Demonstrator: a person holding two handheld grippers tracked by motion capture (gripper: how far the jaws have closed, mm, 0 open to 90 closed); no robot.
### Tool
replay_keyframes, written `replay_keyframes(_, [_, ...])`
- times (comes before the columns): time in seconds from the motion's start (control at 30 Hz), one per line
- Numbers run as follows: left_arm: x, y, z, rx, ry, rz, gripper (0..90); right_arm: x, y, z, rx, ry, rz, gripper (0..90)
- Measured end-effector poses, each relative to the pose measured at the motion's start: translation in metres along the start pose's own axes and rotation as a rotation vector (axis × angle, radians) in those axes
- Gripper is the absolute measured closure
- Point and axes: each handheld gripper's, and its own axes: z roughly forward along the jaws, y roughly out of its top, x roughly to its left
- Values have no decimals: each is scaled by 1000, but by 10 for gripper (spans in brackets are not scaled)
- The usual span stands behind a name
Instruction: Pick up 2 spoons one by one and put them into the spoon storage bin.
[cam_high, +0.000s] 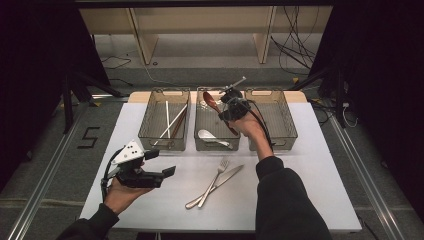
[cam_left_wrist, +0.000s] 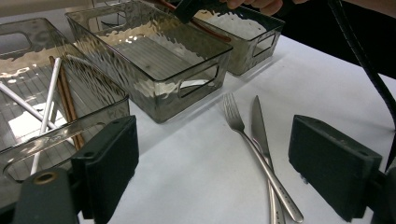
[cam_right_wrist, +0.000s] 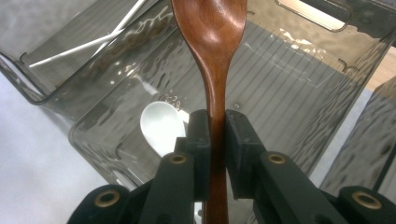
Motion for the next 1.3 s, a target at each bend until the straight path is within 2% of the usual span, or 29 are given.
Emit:
replay_keyframes(0.37, [0,0,0,-1,-1,0,158,1,0,12,29,-23,-8,799])
replay_keyframes(0.43, [0,0,0,-5,1,-4,158,2,1,14,34,-31,-11,717])
replay_keyframes(0.47, [0,0,0,-6,1,-4,158,1,1,15,40,-25,-7,650])
replay_keyframes(0.5, [0,0,0,-7,1,-4,159,2,2,15,47,-19,-2,618])
replay_keyframes(0.67, [0,0,-1,-4,4,-2,159,8,2,5,11,-3,-30,520])
replay_keyframes(0.8, [0,0,-1,-6,5,-4,159,19,-3,-6,-8,33,-51,434])
replay_keyframes(0.9, [0,0,-1,-6,6,-1,159,29,-13,-17,-47,70,-73,392])
replay_keyframes(1.03, [0,0,-1,-8,9,-2,159,45,-32,-31,-81,113,-101,381])
replay_keyframes(1.3, [-1,1,0,0,10,5,159,76,-78,-44,-99,186,-134,366])
